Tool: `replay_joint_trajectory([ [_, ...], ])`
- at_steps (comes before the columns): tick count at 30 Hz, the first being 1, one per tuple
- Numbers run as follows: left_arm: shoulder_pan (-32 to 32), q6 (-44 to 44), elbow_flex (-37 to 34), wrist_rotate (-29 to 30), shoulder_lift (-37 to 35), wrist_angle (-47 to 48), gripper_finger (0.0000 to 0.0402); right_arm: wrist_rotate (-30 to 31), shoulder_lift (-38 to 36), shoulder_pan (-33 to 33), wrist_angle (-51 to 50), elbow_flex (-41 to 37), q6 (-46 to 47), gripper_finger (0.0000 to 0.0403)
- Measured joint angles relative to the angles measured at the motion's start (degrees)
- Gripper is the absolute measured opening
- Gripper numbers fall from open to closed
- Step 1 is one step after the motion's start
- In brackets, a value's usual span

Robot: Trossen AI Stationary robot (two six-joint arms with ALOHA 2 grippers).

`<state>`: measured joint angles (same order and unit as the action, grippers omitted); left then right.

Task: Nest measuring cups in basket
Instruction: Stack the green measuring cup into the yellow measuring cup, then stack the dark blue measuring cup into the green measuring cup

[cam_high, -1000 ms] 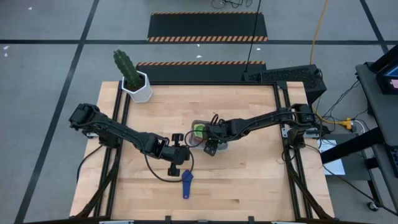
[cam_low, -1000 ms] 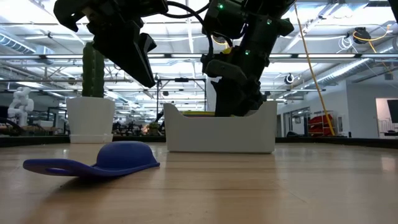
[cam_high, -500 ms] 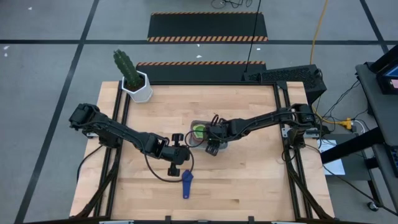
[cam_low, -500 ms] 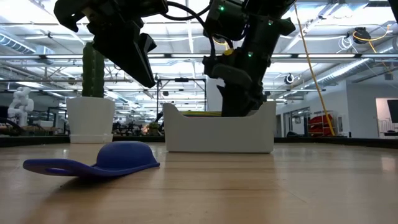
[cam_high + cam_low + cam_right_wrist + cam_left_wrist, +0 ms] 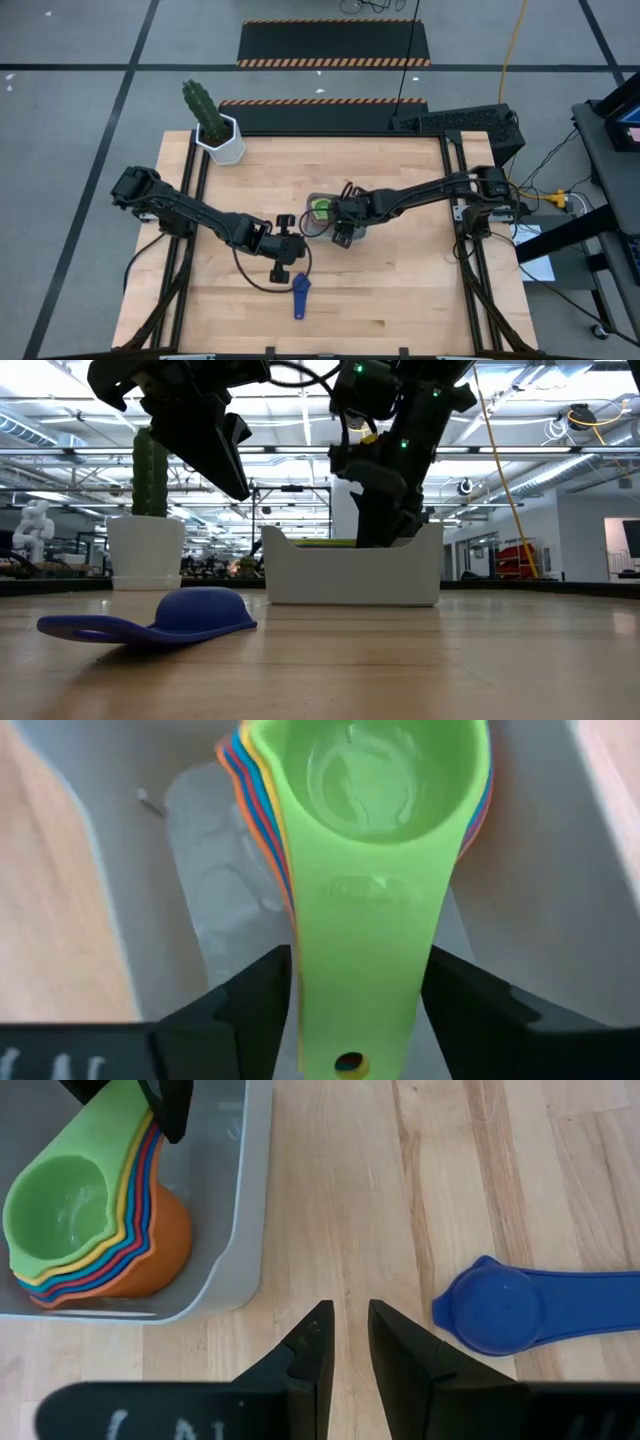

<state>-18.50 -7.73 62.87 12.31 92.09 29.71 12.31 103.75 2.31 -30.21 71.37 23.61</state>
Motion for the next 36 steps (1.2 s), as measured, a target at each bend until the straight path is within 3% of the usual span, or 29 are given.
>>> replay_joint_trajectory([
  [5,0.00,-0.31,0.02,-0.15,0.00,-0.84,0.0069,0.36,-2.61,0.43,0.25,0.00,-0.32,0.0224],
  [12,-3.37,-2.73,2.60,0.07,-0.02,-1.30,0.0069,7.51,-8.53,4.42,-0.44,0.00,-0.35,0.0228],
  [19,-12.56,-1.87,3.41,12.91,1.88,-4.92,0.0069,12.51,-13.73,12.06,-1.87,0.02,0.41,0.0228],
  [28,-22.69,-9.43,3.45,20.54,9.05,-16.12,0.0071,16.49,-14.52,22.96,-0.86,-0.31,2.21,0.0228],
  [32,-25.70,-9.35,3.48,21.20,12.28,-22.66,0.0094,16.13,-14.43,26.52,-1.90,-1.49,2.13,0.0228],
  [36,-27.71,-8.59,3.48,21.67,16.04,-25.81,0.0146,16.21,-14.54,29.54,-3.42,-1.49,2.71,0.0228],
])
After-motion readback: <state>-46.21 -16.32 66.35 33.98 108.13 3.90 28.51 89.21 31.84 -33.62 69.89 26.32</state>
